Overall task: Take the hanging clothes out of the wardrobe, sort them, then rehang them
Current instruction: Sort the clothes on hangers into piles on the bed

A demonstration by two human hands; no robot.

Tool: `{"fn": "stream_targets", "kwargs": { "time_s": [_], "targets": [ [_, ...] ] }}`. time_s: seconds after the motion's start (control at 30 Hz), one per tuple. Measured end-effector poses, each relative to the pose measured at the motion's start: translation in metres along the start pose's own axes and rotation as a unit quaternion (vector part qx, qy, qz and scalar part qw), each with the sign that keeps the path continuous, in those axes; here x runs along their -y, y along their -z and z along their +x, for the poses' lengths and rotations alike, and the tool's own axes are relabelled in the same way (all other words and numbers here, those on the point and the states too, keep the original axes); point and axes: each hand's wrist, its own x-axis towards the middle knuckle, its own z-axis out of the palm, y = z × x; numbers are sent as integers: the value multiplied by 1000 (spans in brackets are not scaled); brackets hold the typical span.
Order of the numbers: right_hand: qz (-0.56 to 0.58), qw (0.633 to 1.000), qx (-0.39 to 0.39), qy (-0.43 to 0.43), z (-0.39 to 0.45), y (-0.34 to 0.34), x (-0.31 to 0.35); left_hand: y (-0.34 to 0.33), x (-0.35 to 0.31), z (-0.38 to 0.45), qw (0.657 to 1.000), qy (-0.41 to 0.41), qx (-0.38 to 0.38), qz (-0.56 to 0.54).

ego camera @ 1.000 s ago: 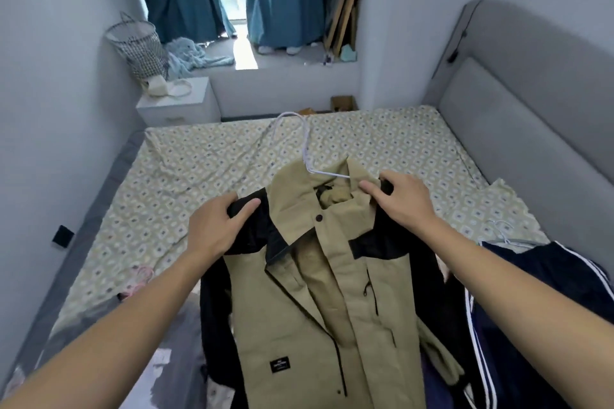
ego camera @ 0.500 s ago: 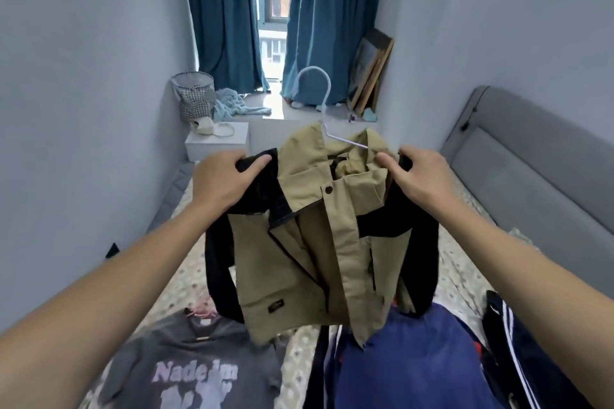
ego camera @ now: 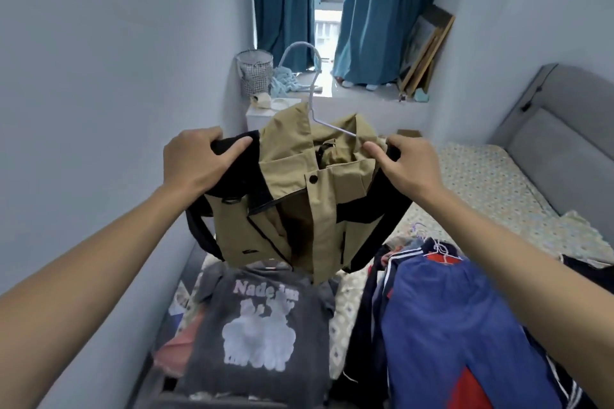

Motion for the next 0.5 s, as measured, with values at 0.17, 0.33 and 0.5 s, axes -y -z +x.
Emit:
{"fn": "stream_targets", "kwargs": {
  "time_s": [0.17, 0.33, 0.5],
  "targets": [
    [15, 1000, 6, 1, -66, -11, 66, 52, 55, -61, 1000, -5, 1, 14],
    [23, 1000, 10, 1, -113, -18, 137, 90, 113, -103, 1000, -6, 23, 4],
    [12, 998, 50, -23, -159, -45, 184, 96, 168, -144, 997, 10, 74, -7]
  ]
}}
